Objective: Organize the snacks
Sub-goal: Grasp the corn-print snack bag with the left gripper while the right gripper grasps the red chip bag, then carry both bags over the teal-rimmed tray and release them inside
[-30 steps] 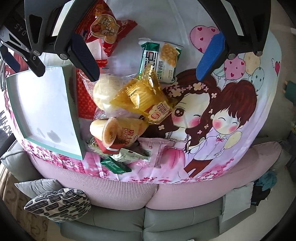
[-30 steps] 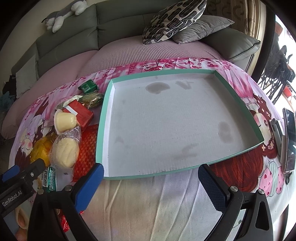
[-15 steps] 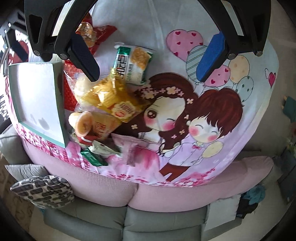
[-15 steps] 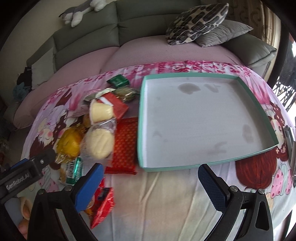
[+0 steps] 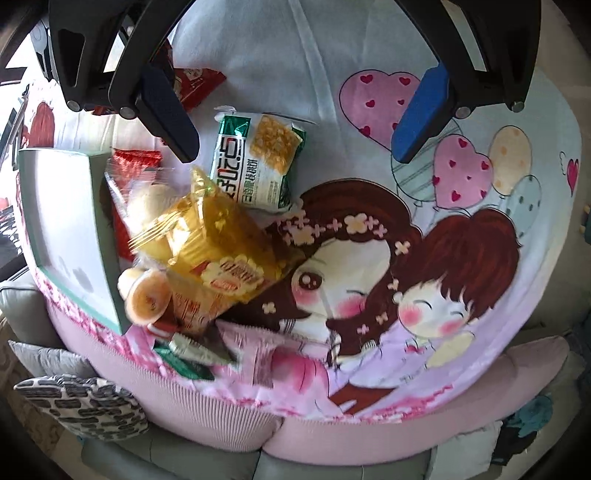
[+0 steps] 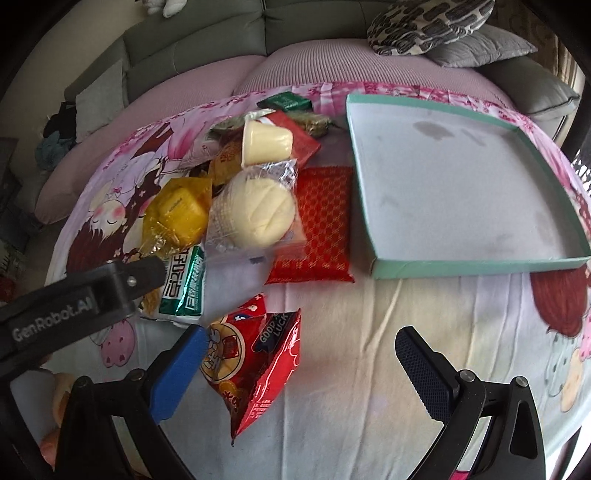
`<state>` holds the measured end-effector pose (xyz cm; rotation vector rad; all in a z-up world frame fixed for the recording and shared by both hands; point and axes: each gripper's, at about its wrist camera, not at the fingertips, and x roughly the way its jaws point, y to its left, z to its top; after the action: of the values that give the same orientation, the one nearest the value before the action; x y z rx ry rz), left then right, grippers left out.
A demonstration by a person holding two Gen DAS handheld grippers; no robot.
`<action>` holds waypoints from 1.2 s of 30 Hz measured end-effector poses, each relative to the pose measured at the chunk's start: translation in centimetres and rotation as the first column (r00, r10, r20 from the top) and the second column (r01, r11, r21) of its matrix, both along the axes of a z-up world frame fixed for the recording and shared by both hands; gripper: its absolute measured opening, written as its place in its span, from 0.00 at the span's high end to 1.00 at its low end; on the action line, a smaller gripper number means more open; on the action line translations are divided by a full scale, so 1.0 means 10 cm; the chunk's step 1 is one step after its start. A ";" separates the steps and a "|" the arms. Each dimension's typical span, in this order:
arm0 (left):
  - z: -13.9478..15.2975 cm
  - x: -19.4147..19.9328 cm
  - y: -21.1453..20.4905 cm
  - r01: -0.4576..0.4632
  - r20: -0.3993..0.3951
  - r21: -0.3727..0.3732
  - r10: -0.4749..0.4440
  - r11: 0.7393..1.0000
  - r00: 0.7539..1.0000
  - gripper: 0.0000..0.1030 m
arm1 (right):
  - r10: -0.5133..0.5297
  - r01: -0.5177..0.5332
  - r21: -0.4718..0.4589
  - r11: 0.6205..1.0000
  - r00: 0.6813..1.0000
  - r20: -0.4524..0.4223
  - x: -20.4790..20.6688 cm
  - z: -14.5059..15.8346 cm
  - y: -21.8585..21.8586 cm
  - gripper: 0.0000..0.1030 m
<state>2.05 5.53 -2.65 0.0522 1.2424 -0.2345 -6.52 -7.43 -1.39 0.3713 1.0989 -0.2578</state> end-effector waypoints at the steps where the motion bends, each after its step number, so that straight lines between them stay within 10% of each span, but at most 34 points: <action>1: -0.04 0.01 -0.01 0.003 -0.014 0.004 -0.003 1.000 1.000 0.00 | 0.000 0.000 0.004 1.000 1.000 0.003 0.00 -0.01 0.00 0.00; 12: -0.24 0.03 -0.18 0.037 -0.092 0.004 -0.037 0.999 0.995 0.28 | 0.016 -0.016 0.014 1.000 1.000 -0.003 0.03 -0.11 0.08 0.03; 19: -0.27 0.05 -0.37 0.052 -0.082 -0.006 -0.052 0.999 0.995 0.50 | 0.004 -0.006 0.051 0.999 0.999 0.032 -0.01 -0.06 0.05 0.33; 36: -0.04 -0.16 -0.19 0.021 -0.079 -0.094 -0.028 0.995 0.997 0.50 | -0.041 0.034 0.068 0.997 0.993 0.108 -0.18 0.18 -0.14 0.42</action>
<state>0.44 3.62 -3.03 -0.0227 1.3094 -0.3178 -8.33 -8.79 0.37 0.4602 0.9950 -0.2319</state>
